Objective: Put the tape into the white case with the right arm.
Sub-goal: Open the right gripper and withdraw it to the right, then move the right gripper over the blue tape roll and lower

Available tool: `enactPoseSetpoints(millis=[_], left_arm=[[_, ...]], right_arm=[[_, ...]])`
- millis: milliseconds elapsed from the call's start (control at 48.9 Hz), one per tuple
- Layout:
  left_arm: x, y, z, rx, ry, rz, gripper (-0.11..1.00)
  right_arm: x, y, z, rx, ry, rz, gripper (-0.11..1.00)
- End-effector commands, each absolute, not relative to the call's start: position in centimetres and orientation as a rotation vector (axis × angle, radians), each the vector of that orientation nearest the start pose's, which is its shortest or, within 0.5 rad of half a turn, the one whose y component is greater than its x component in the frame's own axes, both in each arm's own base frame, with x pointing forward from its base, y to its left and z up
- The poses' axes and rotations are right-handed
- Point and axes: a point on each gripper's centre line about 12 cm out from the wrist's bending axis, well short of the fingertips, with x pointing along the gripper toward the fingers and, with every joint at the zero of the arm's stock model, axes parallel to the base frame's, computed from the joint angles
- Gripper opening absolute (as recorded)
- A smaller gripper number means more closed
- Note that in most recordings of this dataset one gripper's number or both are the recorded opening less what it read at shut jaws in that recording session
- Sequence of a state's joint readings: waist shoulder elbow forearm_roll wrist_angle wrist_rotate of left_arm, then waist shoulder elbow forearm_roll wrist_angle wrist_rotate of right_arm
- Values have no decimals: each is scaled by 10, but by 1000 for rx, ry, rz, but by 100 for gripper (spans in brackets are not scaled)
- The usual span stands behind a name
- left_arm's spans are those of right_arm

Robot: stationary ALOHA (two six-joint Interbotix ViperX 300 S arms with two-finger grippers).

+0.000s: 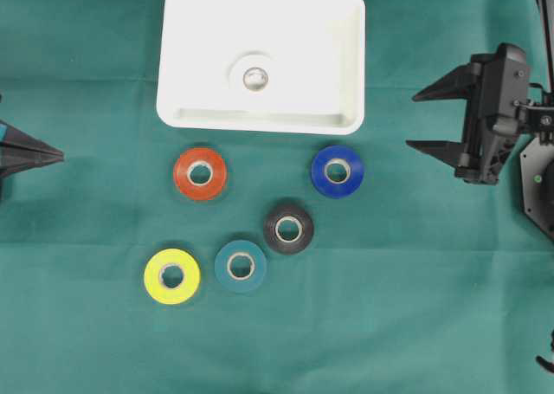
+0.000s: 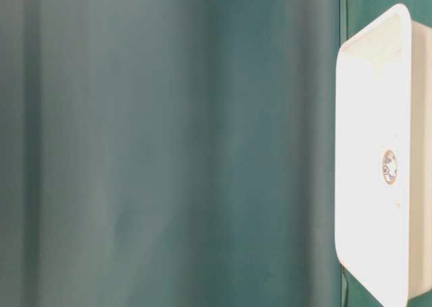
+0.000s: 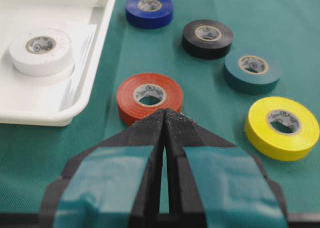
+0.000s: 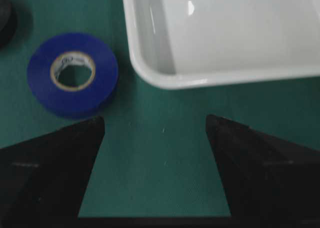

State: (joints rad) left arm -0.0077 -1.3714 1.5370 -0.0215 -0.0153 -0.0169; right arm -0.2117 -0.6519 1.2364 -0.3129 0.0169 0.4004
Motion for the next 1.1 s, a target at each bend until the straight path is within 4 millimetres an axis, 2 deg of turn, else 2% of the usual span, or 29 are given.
enactPoseSetpoints(millis=[0, 225, 368, 552, 859, 1085], left_arm=[[132, 0, 182, -40, 141, 0, 1], [132, 0, 182, -40, 141, 0, 1], [132, 0, 182, -40, 141, 0, 1], [132, 0, 183, -40, 140, 0, 1], [132, 0, 183, -40, 140, 0, 1], [132, 0, 183, -40, 140, 0, 1]], right_arm=[[210, -41, 173, 150, 564, -217, 49], [211, -19, 171, 121, 563, -111, 49], [207, 4, 165, 92, 591, -11, 49], [202, 22, 158, 66, 609, 75, 49], [200, 25, 157, 59, 614, 91, 49], [211, 26, 158, 59, 621, 94, 49]])
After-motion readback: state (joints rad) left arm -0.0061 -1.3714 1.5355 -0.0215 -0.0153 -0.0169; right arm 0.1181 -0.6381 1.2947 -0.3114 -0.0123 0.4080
